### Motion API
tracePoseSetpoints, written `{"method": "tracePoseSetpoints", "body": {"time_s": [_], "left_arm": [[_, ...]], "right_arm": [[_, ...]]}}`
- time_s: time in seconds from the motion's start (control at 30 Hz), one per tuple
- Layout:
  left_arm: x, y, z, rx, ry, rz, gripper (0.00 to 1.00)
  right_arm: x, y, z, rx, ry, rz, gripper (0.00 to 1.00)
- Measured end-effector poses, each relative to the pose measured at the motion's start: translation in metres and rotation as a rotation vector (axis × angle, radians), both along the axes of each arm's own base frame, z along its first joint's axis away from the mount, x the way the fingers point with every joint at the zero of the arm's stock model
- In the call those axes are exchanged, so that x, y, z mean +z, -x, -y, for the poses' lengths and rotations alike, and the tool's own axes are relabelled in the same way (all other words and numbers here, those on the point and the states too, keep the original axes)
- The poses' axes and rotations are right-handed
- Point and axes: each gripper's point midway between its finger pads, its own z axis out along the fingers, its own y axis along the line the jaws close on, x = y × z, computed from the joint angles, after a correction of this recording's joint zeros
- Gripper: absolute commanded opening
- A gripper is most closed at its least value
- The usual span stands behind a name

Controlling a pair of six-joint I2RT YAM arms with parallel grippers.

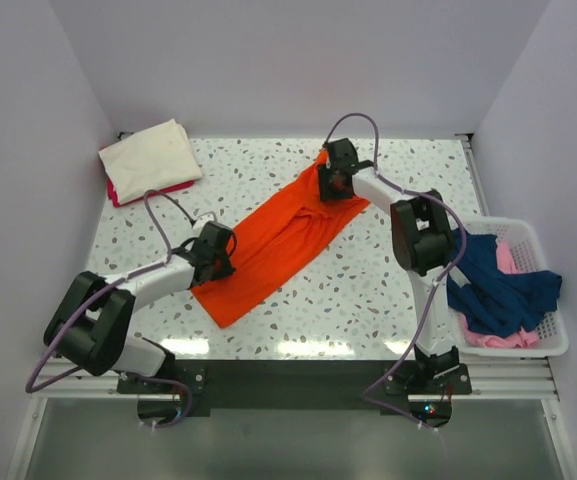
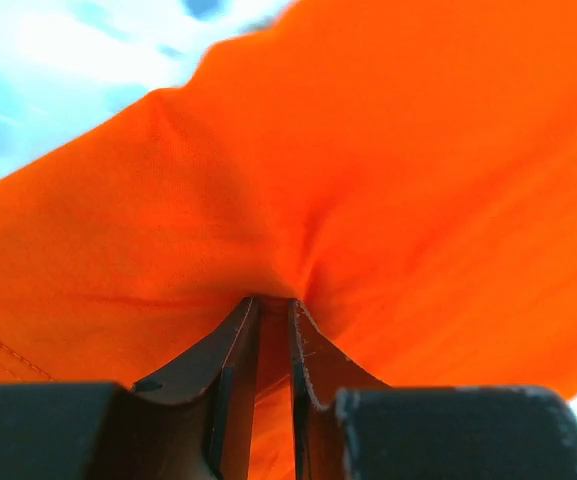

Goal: Fold and stack the t-shirts
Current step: Fold the tshirt

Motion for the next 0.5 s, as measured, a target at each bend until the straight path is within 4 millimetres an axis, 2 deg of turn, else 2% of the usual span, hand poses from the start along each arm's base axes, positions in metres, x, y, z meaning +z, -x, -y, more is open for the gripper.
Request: {"method": "tracePoseSetpoints", "body": {"time_s": [0.37,0.43,0.5], "left_arm": [[0.002,0.038,0.124,-0.214,0.177,0.008,0.24],[0.003,0.043,0.138,-0.242,0.193,-0.003,0.27],[0.004,0.047,0.141,-0.256,0.19,-0.013,0.31]], "right_arm": [[0.004,-0.045,-0.003,0.046,0.039,0.059,0.6],[0.006,-0.047,-0.002,0.039,0.047,0.059,0.64],[0.01,-0.046,0.001,0.03,0.055,0.05,0.67]]}}
